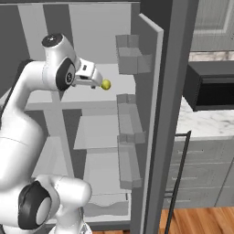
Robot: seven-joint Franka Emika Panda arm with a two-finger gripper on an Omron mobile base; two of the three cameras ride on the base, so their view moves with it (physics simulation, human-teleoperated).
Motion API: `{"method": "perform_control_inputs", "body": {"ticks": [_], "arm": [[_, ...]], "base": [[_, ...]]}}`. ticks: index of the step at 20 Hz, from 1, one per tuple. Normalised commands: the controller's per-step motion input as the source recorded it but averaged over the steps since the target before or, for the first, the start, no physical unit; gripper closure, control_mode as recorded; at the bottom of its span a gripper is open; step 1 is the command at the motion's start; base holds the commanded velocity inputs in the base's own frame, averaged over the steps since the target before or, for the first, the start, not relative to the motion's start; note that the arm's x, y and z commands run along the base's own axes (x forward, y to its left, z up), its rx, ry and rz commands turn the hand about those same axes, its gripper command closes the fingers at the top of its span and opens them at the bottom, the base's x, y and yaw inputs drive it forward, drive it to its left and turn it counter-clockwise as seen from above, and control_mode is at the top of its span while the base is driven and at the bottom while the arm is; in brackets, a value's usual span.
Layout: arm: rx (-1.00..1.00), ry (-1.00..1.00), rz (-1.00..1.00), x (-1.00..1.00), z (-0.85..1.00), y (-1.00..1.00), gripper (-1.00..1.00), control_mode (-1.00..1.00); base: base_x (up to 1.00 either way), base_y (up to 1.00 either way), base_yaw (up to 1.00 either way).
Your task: Retrieve a lemon from the fridge and place it on the cutting board with the fish.
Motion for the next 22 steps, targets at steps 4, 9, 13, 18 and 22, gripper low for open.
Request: {"method": "perform_control_inputs", "body": {"ticks": [4,9,13,18,22], "arm": [[0.0,0.0,0.06,0.62,-0.21,-0.11,-1.0,-1.0],[0.0,0.0,0.08,0.45,-0.1,0.0,-1.0,-1.0],[0.0,0.02,0.03,0.58,-0.01,0.0,-1.0,-1.0],[0.0,0.15,0.0,0.53,-0.04,0.0,-1.0,-1.0],[0.0,0.07,0.0,0.52,-0.15,0.0,-1.0,-1.0]], "base": [[0.0,0.0,0.0],[0.0,0.0,0.0],[0.0,0.0,0.0],[0.0,0.0,0.0],[0.0,0.0,0.0]]}}
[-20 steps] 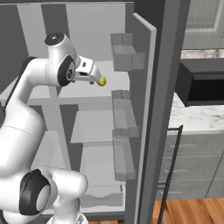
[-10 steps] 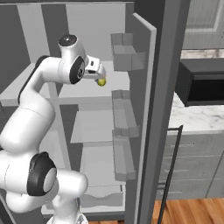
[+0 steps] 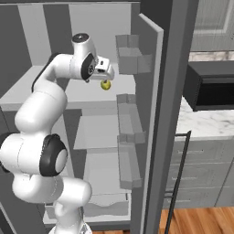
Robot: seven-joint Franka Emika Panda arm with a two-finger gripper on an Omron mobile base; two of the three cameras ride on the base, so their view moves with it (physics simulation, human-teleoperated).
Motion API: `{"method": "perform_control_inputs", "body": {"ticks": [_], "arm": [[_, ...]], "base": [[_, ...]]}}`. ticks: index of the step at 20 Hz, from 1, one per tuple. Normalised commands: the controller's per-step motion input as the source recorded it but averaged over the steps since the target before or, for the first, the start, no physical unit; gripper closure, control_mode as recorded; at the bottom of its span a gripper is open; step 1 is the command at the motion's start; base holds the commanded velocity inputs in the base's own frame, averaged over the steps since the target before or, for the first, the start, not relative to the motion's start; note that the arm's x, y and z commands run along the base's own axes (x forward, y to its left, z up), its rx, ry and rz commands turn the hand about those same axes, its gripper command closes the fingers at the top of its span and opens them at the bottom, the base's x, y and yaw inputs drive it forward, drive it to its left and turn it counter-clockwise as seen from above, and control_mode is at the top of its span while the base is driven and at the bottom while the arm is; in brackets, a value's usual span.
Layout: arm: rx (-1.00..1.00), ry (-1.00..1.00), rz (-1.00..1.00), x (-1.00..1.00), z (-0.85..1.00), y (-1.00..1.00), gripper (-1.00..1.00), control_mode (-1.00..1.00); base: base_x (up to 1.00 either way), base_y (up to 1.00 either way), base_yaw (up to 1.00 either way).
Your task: Retrieve a lemon from the fridge and place it on the cutting board with the fish.
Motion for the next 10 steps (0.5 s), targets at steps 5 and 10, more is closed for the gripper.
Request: {"method": "perform_control_inputs", "body": {"ticks": [5,10], "arm": [[-0.01,0.03,0.0,0.29,-0.15,-0.03,-1.0,-1.0],[-0.01,0.05,0.0,0.41,-0.29,-0.14,-1.0,-1.0]], "base": [[0.0,0.0,0.0],[0.0,0.0,0.0]]}}
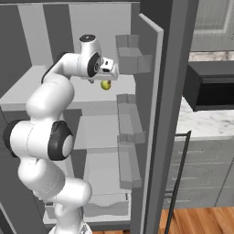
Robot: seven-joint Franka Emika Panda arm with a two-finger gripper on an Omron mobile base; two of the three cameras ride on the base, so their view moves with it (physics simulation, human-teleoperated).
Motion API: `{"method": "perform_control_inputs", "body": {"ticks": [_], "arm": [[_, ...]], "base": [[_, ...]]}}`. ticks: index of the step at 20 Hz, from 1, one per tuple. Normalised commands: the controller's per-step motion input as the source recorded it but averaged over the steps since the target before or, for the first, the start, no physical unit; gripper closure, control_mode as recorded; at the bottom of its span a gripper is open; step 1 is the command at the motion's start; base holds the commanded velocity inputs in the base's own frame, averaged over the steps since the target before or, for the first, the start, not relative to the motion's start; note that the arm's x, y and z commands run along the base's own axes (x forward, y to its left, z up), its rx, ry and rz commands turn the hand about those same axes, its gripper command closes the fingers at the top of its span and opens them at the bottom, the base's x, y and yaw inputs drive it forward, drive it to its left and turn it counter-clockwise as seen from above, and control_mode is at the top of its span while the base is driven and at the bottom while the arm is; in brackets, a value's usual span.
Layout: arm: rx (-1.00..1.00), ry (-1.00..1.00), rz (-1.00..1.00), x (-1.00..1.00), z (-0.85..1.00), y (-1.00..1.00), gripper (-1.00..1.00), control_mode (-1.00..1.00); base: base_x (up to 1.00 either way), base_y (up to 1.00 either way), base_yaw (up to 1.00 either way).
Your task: Retrieve a lemon from the fridge and place it on the cutting board with the fish.
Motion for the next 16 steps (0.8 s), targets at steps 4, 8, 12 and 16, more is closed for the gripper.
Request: {"method": "perform_control_inputs", "body": {"ticks": [4,8,12,16], "arm": [[0.0,0.05,0.0,0.22,-0.34,-0.19,-1.0,-1.0],[0.0,0.02,0.0,0.48,-0.17,-0.01,-1.0,-1.0],[0.0,0.04,0.0,0.49,-0.01,0.0,-1.0,-1.0],[0.0,0.1,0.0,0.34,-0.04,0.0,-1.0,-1.0]], "base": [[0.0,0.0,0.0],[0.0,0.0,0.0],[0.0,0.0,0.0],[0.0,0.0,0.0]]}}
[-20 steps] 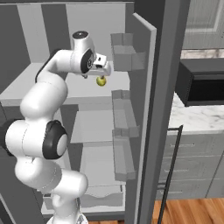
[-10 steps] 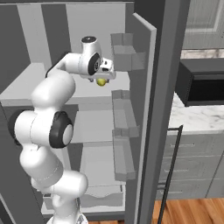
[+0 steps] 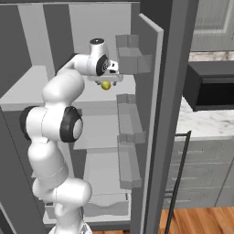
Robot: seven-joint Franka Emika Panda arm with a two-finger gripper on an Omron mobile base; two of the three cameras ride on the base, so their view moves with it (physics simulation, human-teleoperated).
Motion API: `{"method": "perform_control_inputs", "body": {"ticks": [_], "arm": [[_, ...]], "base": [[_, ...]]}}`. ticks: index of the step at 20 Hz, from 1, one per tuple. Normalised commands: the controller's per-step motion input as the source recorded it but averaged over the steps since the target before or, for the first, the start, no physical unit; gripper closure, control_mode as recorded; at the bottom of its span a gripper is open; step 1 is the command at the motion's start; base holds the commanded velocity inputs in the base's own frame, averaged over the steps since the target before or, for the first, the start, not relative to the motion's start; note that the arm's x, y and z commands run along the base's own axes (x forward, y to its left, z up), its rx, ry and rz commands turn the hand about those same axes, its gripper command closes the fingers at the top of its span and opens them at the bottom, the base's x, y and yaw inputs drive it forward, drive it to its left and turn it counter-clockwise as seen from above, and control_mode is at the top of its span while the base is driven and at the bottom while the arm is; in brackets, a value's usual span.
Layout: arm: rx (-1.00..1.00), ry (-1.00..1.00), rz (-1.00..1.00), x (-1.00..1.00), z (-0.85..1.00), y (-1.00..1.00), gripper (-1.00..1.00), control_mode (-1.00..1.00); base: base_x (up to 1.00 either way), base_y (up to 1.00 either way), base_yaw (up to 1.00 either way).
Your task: Retrieve a lemon from the fridge and place it on the cutting board with the fish.
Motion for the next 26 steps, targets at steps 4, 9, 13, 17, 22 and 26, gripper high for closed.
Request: {"method": "perform_control_inputs", "body": {"ticks": [4,9,13,17,22,26], "arm": [[0.0,0.1,0.0,0.21,-0.07,0.0,-1.0,-1.0],[0.0,0.11,0.0,0.06,-0.13,0.0,-1.0,-1.0],[0.0,0.05,0.0,0.0,-0.04,0.01,-1.0,-1.0],[0.0,0.02,0.0,-0.02,-0.07,0.07,-1.0,-1.0],[0.0,0.08,-0.01,-0.14,-0.2,0.1,1.0,-1.0],[0.0,0.07,0.0,-0.04,-0.18,0.1,1.0,-1.0]], "base": [[0.0,0.0,0.0],[0.0,0.0,0.0],[0.0,0.0,0.0],[0.0,0.0,0.0],[0.0,0.0,0.0],[0.0,0.0,0.0]]}}
